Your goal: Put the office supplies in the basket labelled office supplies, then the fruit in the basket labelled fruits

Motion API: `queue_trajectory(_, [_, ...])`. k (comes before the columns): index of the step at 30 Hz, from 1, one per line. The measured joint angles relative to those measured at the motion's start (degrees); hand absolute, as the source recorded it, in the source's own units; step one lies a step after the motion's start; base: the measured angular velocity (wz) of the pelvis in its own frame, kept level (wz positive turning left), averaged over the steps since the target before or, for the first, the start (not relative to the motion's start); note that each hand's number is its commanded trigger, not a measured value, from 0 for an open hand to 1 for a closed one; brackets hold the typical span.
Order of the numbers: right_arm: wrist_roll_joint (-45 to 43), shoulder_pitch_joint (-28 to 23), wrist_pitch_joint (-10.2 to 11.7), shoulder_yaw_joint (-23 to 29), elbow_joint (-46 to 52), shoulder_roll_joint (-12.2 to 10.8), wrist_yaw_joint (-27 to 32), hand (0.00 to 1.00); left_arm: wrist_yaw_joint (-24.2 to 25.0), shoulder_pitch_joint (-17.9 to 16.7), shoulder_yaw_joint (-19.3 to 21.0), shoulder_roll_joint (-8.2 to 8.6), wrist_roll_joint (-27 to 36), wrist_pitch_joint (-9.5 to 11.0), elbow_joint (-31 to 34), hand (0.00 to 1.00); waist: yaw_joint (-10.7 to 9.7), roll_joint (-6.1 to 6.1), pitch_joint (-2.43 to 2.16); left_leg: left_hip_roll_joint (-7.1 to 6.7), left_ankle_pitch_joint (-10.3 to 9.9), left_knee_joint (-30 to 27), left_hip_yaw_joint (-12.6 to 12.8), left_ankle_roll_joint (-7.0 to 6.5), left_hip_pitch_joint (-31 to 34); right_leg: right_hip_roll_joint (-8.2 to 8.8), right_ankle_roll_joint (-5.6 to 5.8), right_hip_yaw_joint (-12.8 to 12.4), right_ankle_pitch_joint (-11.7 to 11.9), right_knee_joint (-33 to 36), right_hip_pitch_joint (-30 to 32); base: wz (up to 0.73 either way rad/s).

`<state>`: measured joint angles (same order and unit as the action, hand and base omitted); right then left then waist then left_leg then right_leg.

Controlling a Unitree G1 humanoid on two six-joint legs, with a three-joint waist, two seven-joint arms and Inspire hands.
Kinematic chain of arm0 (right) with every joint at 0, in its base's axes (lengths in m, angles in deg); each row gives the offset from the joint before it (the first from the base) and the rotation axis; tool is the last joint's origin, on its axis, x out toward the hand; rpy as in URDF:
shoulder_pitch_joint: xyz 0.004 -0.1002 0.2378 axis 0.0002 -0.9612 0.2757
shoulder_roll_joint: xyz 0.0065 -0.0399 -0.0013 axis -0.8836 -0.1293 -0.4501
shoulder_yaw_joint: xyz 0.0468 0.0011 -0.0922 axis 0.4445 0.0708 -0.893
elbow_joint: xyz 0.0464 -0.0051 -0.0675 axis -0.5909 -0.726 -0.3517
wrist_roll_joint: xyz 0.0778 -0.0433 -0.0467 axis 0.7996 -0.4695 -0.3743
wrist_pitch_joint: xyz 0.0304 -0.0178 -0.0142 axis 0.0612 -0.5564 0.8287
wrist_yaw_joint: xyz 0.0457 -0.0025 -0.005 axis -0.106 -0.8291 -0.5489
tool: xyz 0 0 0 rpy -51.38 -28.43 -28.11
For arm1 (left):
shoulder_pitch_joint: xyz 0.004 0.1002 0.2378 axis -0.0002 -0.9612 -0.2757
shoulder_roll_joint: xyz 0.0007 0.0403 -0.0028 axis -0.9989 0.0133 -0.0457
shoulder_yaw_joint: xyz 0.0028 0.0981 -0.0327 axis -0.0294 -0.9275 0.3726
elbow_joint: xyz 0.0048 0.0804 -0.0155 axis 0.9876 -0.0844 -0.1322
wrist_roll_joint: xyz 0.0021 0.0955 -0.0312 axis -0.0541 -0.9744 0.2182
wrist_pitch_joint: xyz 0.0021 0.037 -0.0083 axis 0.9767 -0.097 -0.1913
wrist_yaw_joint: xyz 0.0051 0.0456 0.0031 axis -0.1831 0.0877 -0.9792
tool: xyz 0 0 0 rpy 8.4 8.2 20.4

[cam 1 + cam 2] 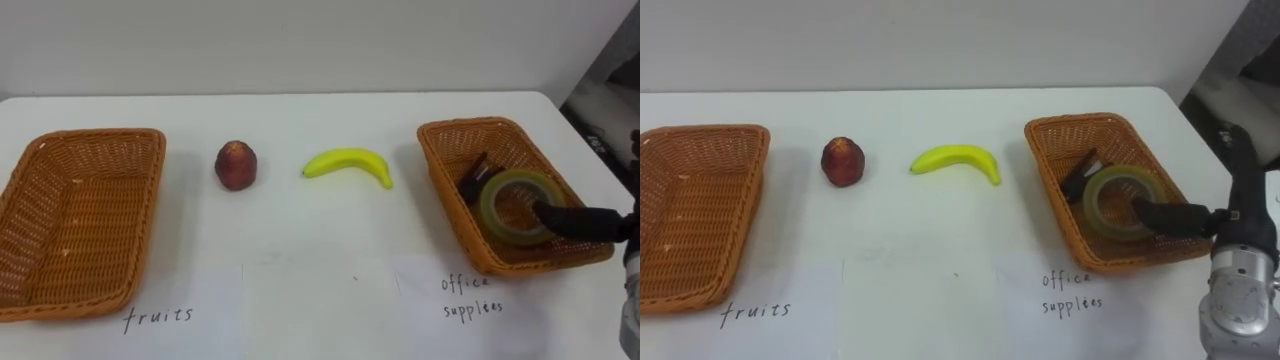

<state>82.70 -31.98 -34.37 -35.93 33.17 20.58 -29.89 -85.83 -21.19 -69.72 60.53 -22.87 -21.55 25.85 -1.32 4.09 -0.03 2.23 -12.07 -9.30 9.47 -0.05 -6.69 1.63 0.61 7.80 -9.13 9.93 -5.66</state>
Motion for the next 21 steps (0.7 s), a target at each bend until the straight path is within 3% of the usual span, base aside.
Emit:
queue_trajectory(15, [1.4,0.2,0.0,0.0,0.1,0.1,-0.6,0.0,0.1,0.4,0.0,0.0,0.0,0.0,0.1,0.0,0.1,0.39,-0.02,0.01,0.0,0.0,0.0,0.0,0.1,0.02,0.0,0.1,0.0,0.0,0.1,0.0])
queue_trajectory(21, [2.9,0.4,0.0,0.0,5.5,0.8,-0.9,0.0,1.1,0.8,0.0,-0.18,2.1,0.0,0.4,0.0,0.0,0.75,0.12,-0.02,0.0,0.1,0.0,0.0,0.1,-0.01,0.0,0.1,0.0,0.0,0.2,0.0])
